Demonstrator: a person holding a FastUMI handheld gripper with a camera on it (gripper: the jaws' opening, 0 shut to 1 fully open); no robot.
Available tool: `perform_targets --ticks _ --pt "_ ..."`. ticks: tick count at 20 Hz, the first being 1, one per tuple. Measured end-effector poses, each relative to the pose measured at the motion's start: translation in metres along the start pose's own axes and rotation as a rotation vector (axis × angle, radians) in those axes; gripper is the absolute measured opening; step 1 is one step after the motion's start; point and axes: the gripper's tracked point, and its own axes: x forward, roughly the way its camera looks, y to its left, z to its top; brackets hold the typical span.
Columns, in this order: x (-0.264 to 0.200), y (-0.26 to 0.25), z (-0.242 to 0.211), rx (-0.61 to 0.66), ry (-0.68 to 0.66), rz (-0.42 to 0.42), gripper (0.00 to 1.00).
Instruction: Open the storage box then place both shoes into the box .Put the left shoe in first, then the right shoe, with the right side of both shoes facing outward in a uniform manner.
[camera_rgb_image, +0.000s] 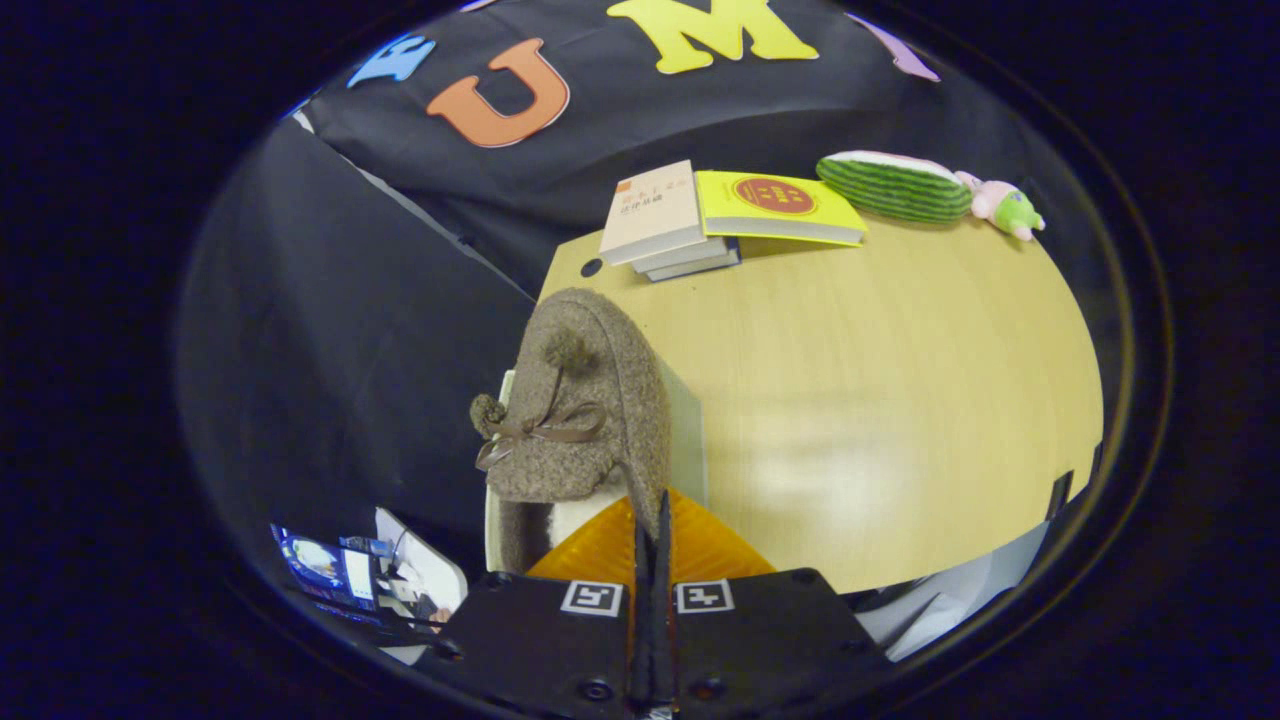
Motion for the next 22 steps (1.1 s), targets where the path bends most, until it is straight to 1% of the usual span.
perform_targets --ticks 3,7,9,12,16,18,20,21,22 --pt "0.018 0.015 -0.010 -0.018 -0.010 -0.032 0.06" --pt "0.039 0.028 -0.023 0.008 -0.036 -0.032 0.06" --pt "0.047 0.024 -0.026 0.018 -0.072 -0.058 0.06" --pt "0.053 0.015 -0.026 0.000 -0.157 -0.114 0.06" --pt "0.062 0.010 -0.038 -0.024 -0.190 -0.152 0.06" --pt "0.068 0.008 -0.043 -0.027 -0.193 -0.153 0.06" --pt "0.071 0.011 -0.044 -0.023 -0.204 -0.131 0.07" --pt "0.072 0.012 -0.044 -0.020 -0.214 -0.117 0.08" --pt "0.072 0.016 -0.043 -0.019 -0.226 -0.095 0.15"
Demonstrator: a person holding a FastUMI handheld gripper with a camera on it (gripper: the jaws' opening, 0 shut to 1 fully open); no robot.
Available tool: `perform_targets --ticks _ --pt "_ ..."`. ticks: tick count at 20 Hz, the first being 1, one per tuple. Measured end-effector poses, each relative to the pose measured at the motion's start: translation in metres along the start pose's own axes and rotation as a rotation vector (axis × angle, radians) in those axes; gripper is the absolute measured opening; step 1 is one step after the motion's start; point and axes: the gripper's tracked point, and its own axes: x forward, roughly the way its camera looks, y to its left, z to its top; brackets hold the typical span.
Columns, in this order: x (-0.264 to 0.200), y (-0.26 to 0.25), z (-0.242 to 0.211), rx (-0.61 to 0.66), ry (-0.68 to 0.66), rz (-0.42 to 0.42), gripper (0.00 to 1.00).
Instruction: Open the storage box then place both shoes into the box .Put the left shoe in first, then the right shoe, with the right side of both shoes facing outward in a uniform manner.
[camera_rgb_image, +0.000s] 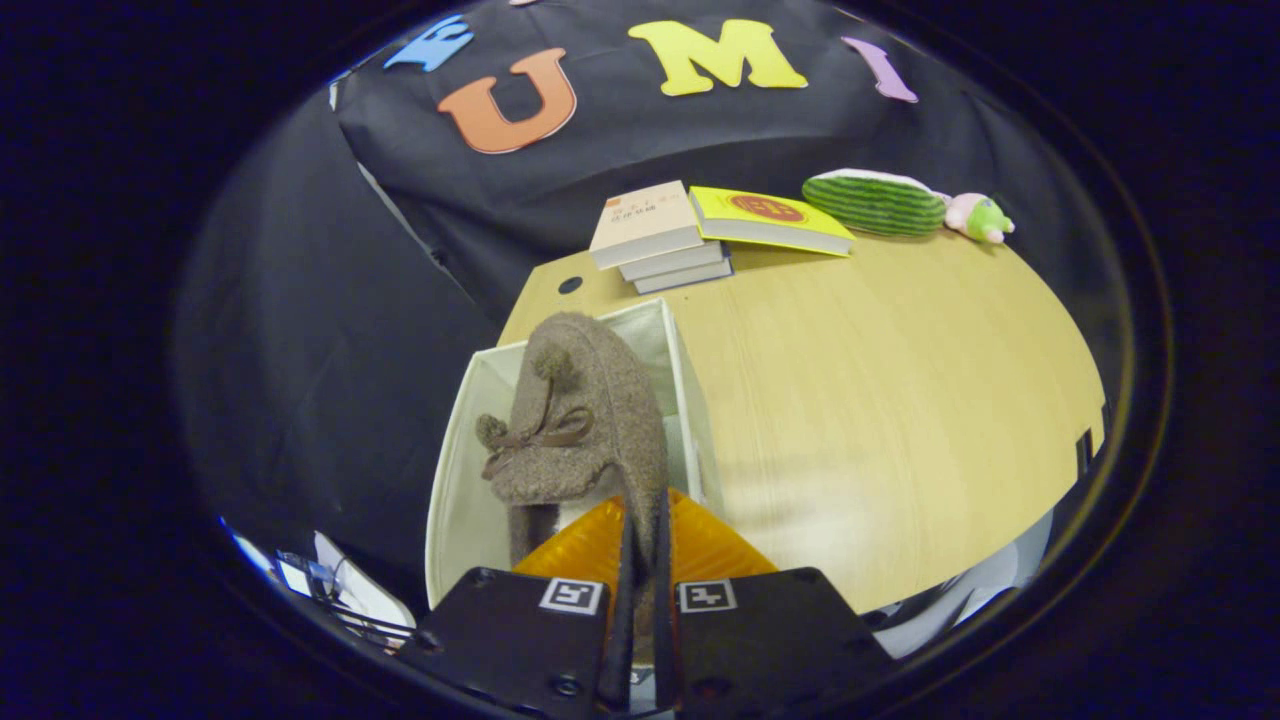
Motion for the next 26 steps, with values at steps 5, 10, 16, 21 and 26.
perform_targets --ticks 5,10,16,21,26 --pt "-0.022 -0.013 0.038 -0.081 -0.197 -0.003 0.31" --pt "-0.070 -0.036 0.077 -0.153 -0.393 -0.007 1.00" --pt "-0.138 -0.068 0.103 -0.200 -0.572 -0.044 1.00" --pt "-0.192 -0.096 0.116 -0.217 -0.690 -0.075 1.00" --pt "-0.235 -0.130 0.122 -0.246 -0.793 -0.130 1.00"
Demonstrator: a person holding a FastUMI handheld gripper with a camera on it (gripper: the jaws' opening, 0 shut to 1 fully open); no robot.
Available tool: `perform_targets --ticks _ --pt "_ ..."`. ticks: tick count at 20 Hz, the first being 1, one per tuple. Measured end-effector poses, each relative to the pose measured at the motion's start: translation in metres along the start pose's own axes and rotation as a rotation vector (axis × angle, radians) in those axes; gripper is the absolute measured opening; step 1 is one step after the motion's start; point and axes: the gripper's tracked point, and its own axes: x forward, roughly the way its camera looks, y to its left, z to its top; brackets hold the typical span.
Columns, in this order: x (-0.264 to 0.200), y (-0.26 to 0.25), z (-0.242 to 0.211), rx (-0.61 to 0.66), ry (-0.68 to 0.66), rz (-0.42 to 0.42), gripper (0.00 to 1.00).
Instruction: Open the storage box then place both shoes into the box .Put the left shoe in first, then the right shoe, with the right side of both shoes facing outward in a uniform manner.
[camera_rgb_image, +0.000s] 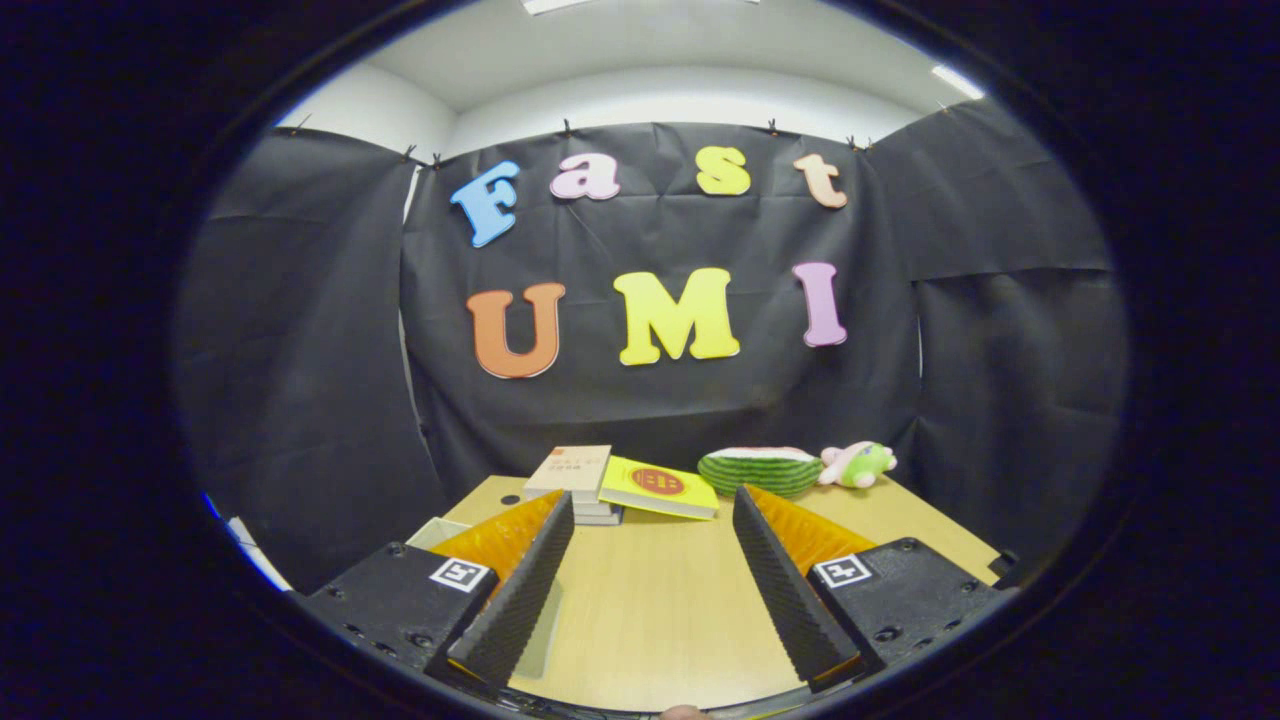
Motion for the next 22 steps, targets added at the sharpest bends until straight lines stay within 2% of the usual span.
perform_targets --ticks 3,6,10,22 --pt "-0.015 -0.022 -0.002 0.003 -0.015 -0.032 1.00" --pt "-0.024 -0.030 -0.009 0.038 -0.007 -0.007 1.00" --pt "-0.032 -0.049 -0.014 0.042 -0.017 -0.036 1.00" --pt "-0.039 -0.070 -0.021 0.088 0.004 -0.054 1.00"
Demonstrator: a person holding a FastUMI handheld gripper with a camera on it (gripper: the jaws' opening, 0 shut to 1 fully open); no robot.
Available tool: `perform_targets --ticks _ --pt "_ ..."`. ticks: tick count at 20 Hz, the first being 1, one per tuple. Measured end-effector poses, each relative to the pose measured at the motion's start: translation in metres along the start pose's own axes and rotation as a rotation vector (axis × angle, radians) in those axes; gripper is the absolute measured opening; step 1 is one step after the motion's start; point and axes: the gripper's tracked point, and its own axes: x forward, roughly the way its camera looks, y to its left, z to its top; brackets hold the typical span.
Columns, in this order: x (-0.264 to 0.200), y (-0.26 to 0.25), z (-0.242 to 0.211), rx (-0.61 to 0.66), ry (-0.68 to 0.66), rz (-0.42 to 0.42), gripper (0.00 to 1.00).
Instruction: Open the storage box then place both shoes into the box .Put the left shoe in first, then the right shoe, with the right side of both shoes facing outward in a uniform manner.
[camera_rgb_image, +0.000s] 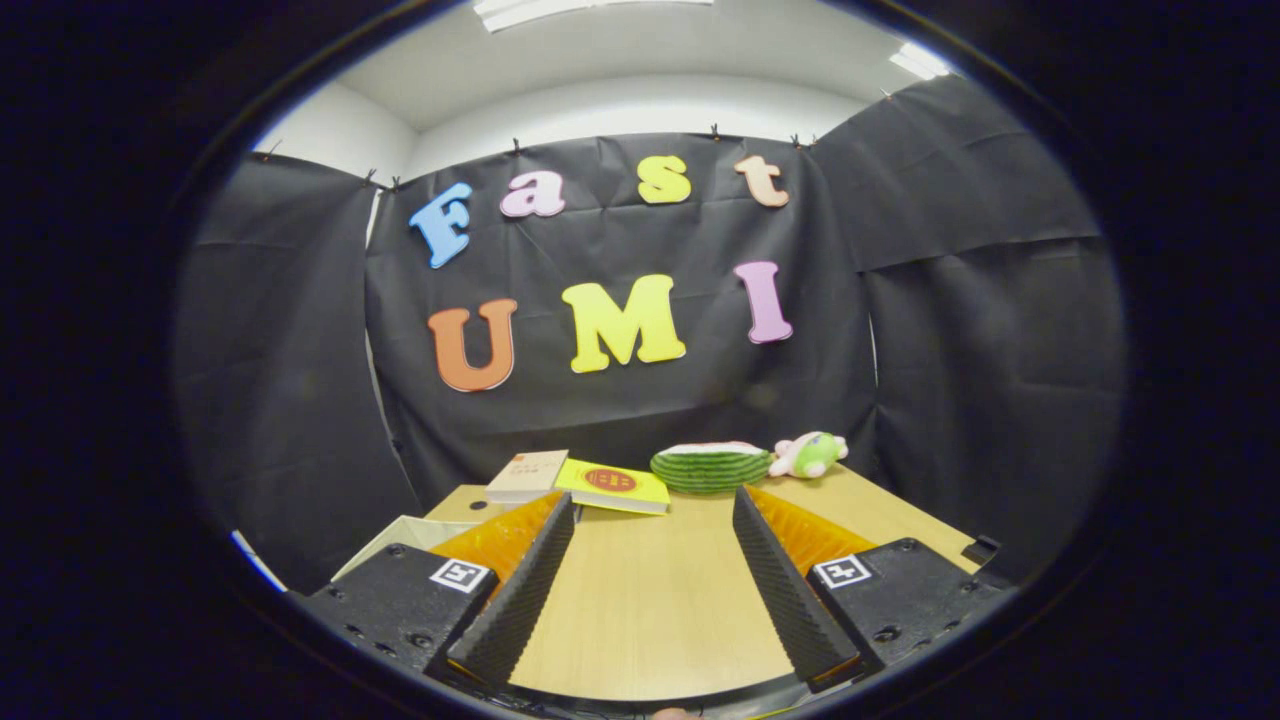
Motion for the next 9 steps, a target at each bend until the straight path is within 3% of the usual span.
perform_targets --ticks 9 --pt "-0.0053 -0.0009 0.0016 -0.015 0.011 0.009 1.00"
